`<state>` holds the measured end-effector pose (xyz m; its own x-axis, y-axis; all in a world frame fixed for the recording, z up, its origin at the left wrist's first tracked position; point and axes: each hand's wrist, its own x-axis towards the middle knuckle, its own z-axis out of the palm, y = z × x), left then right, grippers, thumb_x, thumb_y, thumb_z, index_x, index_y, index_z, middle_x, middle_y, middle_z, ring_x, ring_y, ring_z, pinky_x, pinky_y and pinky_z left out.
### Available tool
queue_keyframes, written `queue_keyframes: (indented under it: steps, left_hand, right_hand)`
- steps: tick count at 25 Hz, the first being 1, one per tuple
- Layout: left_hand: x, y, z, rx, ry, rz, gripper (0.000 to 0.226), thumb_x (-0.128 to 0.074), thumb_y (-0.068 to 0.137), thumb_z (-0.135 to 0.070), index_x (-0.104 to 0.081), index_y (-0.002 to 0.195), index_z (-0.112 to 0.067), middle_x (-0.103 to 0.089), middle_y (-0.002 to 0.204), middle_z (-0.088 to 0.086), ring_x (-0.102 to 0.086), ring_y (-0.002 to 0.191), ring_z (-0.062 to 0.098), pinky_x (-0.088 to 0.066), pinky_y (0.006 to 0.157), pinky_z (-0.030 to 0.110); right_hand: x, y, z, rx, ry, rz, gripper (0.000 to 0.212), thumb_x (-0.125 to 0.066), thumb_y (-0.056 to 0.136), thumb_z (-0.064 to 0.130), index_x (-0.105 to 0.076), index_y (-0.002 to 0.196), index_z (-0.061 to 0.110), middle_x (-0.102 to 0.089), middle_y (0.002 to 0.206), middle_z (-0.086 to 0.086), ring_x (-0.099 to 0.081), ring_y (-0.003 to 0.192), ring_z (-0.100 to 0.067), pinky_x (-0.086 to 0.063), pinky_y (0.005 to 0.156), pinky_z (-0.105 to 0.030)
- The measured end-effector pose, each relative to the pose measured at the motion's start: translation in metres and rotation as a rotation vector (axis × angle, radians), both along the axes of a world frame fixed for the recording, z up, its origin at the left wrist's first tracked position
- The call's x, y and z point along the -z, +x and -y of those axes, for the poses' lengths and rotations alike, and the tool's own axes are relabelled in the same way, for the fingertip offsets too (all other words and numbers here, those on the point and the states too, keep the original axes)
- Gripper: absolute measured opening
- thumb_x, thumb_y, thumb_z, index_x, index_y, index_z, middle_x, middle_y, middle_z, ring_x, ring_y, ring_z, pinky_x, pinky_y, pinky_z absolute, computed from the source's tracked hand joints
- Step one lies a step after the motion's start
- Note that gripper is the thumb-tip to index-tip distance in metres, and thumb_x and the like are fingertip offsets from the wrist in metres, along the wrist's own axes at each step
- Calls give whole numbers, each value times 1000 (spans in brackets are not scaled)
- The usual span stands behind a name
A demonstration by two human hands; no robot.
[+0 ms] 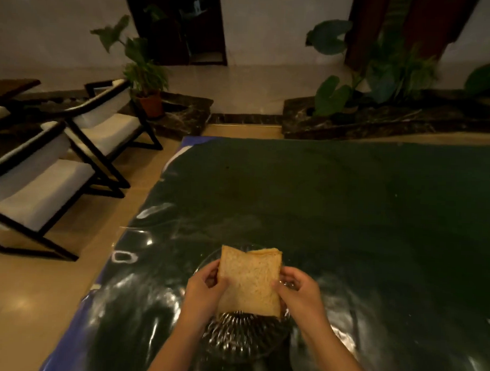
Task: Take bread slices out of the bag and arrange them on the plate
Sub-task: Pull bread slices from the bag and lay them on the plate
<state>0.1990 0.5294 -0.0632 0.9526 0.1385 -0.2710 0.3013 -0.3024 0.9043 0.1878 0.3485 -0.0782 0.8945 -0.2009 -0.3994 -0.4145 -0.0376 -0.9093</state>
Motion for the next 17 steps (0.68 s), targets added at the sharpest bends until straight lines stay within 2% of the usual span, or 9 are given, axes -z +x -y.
queue_keyframes:
  steps: [3,7,10,12,14,17]
  left_hand:
    - [27,30,-11,62,11,11,46,-61,82,1,-53,126,-12,-60,111,-3,-57,96,9,-47,81,25]
    - [54,56,-15,113,69,55,48,-59,82,3,-51,127,-9,-57,111,-4,-53,94,6,-40,69,8]
    - [65,69,-15,89,78,95,47,-61,81,4,-53,126,-10,-57,107,-7,-53,88,0,-39,66,6]
    - [70,74,-14,95,97,122,46,-61,82,2,-54,125,-12,-58,105,-11,-54,88,-2,-41,66,5]
    - [75,79,-12,98,120,130,44,-61,82,1,-55,125,-13,-58,105,-12,-55,91,0,-40,69,5]
    - [82,80,-10,105,158,128,42,-61,83,-3,-56,124,-14,-60,108,-9,-55,96,5,-40,73,11]
  right_hand:
    - [21,23,-15,47,-93,5,28,-67,78,9,-64,106,15,-65,91,6,-61,89,-12,-54,83,-40]
    - [44,44,-28,68,-200,12,30,-66,80,14,-63,110,17,-64,97,6,-60,91,-10,-54,85,-39]
    - [56,57,-33,68,-269,40,31,-65,81,17,-62,112,18,-63,95,10,-58,84,-3,-53,77,-28]
    - [60,62,-34,69,-343,57,29,-65,81,17,-63,110,18,-65,96,7,-59,82,-5,-50,73,-23]
    - [64,65,-35,72,-414,71,25,-64,81,15,-65,106,17,-69,95,4,-61,80,-7,-49,69,-22]
    - [68,70,-37,70,-520,45,16,-61,81,15,-68,96,15,-71,91,0,-62,76,-12,-50,65,-28]
